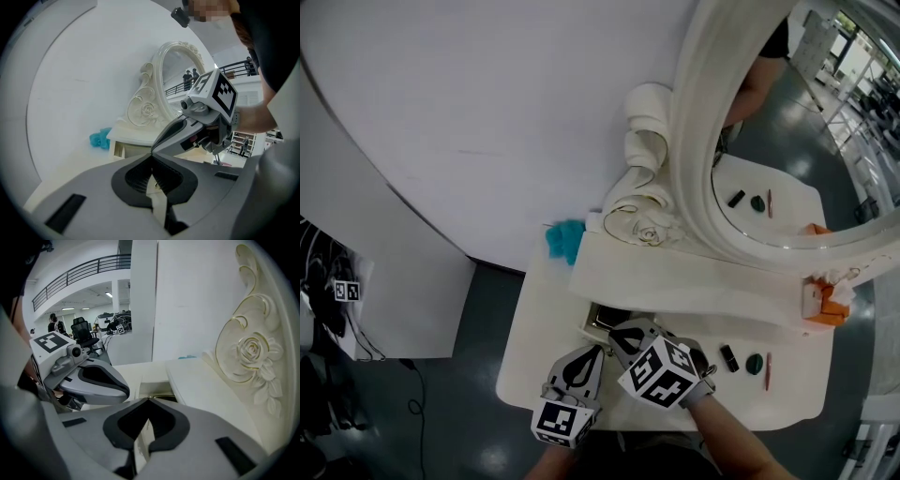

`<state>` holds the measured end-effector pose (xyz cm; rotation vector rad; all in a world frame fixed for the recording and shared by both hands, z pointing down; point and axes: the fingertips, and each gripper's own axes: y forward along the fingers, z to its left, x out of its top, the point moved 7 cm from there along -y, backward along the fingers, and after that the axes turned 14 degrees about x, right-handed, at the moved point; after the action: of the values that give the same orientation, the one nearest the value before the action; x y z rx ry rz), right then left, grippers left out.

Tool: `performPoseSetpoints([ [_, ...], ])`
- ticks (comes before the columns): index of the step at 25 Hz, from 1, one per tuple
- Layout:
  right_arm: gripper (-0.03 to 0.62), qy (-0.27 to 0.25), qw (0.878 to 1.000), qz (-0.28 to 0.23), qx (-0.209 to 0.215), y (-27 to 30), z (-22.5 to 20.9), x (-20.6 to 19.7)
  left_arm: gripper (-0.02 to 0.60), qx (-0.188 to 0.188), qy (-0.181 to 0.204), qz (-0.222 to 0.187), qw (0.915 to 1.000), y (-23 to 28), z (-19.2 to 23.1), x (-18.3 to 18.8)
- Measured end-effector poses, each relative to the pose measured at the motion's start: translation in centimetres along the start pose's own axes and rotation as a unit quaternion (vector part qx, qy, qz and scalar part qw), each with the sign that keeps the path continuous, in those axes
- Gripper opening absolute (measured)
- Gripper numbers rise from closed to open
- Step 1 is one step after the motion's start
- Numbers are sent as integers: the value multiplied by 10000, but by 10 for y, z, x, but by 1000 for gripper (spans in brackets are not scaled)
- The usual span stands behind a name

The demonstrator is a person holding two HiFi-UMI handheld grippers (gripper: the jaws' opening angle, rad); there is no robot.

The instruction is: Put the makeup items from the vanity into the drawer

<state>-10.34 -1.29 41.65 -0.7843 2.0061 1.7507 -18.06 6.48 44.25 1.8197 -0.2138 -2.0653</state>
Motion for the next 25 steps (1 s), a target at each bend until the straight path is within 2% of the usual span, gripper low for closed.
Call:
performPoseSetpoints([
  [16,21,351,9986,-372,-152,-27,8,-17,14,-401,253,-74,9988,7,-30,9],
  [25,21,575,9968,-448,-340,-43,10,-35,14,-764,379,-109,9963,13,-53,12],
])
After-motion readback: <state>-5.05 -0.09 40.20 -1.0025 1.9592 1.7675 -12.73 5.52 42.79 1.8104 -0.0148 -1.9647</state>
